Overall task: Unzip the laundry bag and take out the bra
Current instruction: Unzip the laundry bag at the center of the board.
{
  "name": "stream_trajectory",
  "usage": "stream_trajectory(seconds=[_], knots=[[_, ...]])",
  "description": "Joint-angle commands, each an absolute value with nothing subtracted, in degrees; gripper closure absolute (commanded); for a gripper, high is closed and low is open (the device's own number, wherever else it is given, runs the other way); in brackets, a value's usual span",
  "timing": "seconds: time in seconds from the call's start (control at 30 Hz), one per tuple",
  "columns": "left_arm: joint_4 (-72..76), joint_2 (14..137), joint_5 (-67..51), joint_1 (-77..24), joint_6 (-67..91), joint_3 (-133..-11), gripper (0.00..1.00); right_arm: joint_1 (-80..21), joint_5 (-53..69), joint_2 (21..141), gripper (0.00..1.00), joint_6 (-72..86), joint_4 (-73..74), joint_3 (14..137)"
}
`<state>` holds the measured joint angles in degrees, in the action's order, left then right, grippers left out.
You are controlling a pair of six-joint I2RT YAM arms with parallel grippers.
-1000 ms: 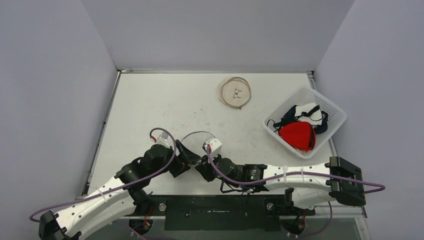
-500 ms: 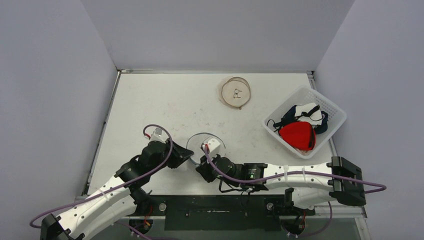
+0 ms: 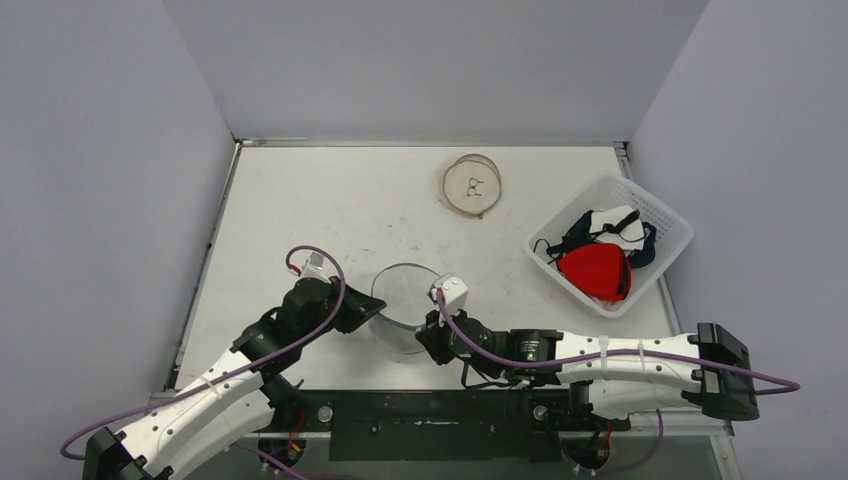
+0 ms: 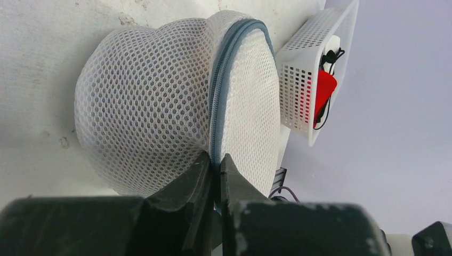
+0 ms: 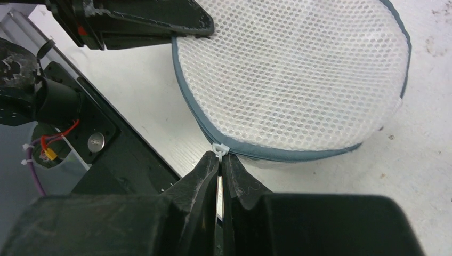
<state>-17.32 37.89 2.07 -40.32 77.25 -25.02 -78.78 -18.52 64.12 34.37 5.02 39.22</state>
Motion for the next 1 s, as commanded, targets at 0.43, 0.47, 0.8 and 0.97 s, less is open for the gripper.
stream_trajectory(seconds=[0.43,0.47,0.8,0.97], knots=[[-9.4,48.9,-2.1,-36.5,64.5,-33.7,0.34,-79.1,-23.3,62.6,0.95,35.3,2.3,35.7],[-10.8,49.8,-2.7,-36.1,63.5,-35.0,0.29,-79.1,-23.2,63.1,0.95,35.1,1.6,36.0],[-25.0,40.7,-5.5,-35.8,61.0,-33.8,0.03,-78.7,-21.1,70.7,0.95,32.1,-3.1,43.0],[-28.0,33.4,-6.2,-35.9,63.7,-31.9,0.04,-78.1,-18.8,74.5,0.95,30.2,-4.9,45.6]])
